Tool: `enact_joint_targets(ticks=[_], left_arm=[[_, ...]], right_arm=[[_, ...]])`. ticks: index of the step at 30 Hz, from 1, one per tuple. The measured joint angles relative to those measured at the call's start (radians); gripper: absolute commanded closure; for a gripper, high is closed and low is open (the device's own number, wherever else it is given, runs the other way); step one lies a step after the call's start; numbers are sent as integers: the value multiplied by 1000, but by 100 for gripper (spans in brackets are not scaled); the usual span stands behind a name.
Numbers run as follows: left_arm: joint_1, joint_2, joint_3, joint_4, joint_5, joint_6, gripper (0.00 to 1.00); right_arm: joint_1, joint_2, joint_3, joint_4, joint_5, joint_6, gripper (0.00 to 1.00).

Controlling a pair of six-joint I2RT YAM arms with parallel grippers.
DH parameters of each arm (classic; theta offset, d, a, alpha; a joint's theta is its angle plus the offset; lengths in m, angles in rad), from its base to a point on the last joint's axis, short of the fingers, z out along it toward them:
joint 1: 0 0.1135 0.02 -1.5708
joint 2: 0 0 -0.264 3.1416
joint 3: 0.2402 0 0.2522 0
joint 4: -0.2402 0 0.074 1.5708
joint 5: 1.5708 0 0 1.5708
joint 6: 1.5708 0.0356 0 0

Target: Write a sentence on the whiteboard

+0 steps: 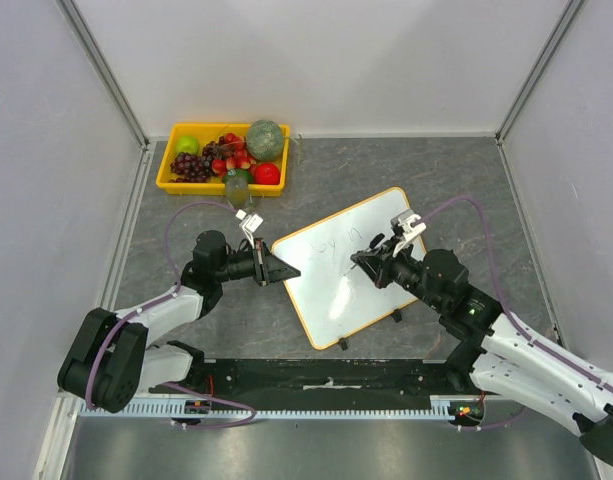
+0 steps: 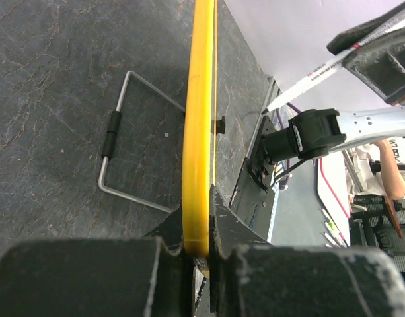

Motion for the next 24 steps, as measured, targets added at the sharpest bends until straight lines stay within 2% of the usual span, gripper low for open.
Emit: enact_joint_targets(ticks=[12, 24], left_arm=[[0, 0, 0, 0, 0, 0, 98], [0, 0, 0, 0, 0, 0, 98]], right_arm=[[171, 1, -4, 70, 76, -39, 100], [221, 136, -31, 222, 187, -41, 100]])
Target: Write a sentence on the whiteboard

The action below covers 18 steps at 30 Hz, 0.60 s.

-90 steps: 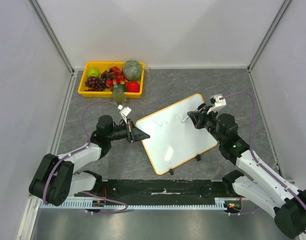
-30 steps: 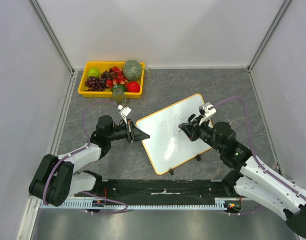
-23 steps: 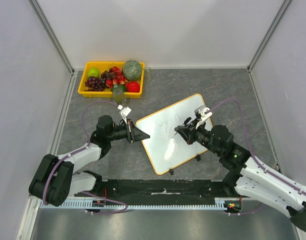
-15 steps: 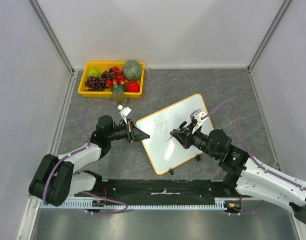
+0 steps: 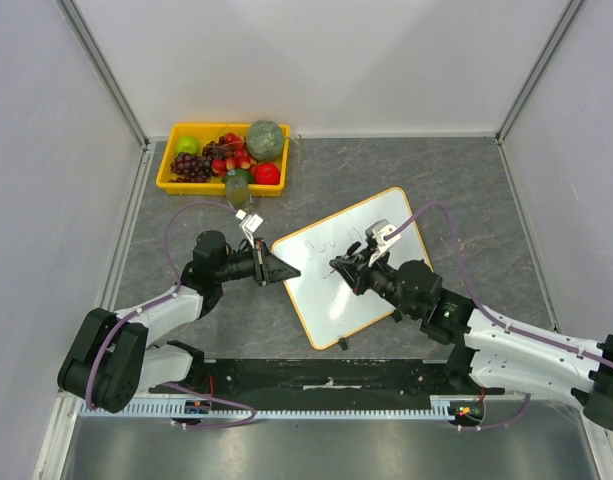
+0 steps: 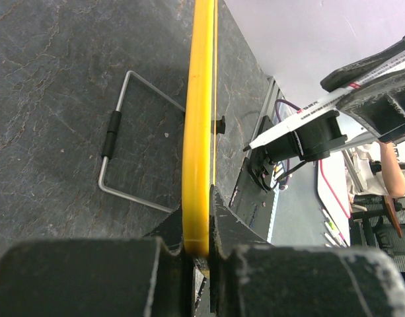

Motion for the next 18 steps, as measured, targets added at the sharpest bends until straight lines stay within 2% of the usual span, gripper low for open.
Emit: enact_joint_targets(ticks=[11, 18], left_arm=[[0, 0, 0, 0, 0, 0, 98], [0, 0, -1, -1, -1, 0, 98]], right_arm=[[2, 87, -8, 103, 51, 0, 100], [12, 94, -89, 199, 85, 5, 100]])
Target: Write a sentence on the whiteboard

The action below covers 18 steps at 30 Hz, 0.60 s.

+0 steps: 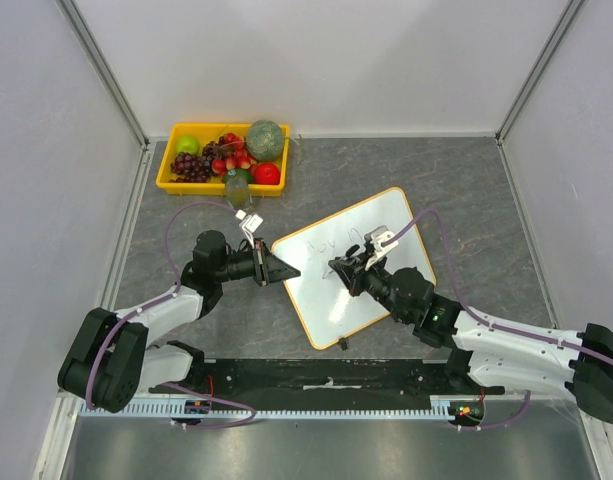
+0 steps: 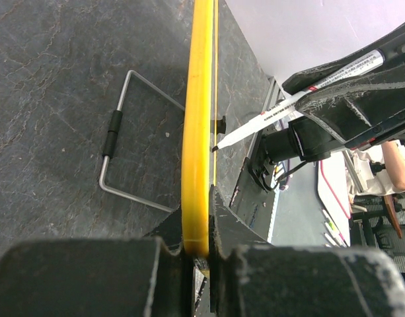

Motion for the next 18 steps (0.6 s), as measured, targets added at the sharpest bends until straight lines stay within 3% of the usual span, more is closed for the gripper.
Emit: enact_joint_targets(ticks=[18], left_arm=[[0, 0, -1, 0, -2, 0, 98]], right_arm=[[16, 10, -31, 60, 33, 22, 100]])
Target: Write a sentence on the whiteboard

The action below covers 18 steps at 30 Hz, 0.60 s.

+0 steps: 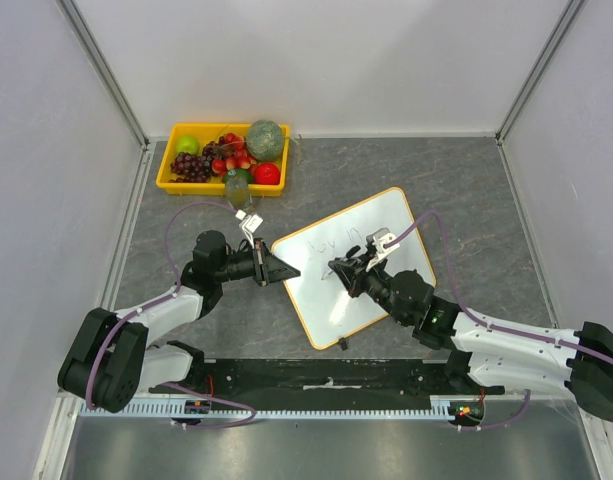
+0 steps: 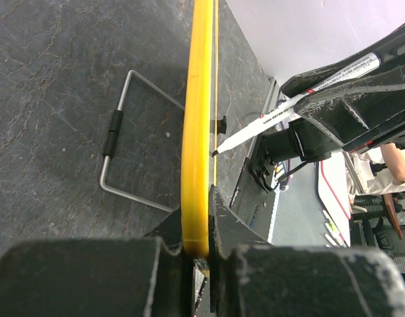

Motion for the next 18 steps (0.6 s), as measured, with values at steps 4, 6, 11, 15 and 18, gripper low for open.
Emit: enact_joint_targets(ticks=[4, 6, 11, 15, 18], left_arm=[[0, 0, 0, 0, 0, 0, 98], [0, 0, 0, 0, 0, 0, 98], [0, 0, 0, 0, 0, 0, 98], [0, 0, 0, 0, 0, 0, 98], [0, 0, 0, 0, 0, 0, 98]], right_arm=[[2, -1, -4, -5, -3, 11, 100], [5, -5, -9, -10, -7, 17, 100], [10, -27, -26, -35, -23, 33, 100], [14, -45, -36, -64, -32, 45, 100], [21, -51, -42, -79, -38, 52, 100]])
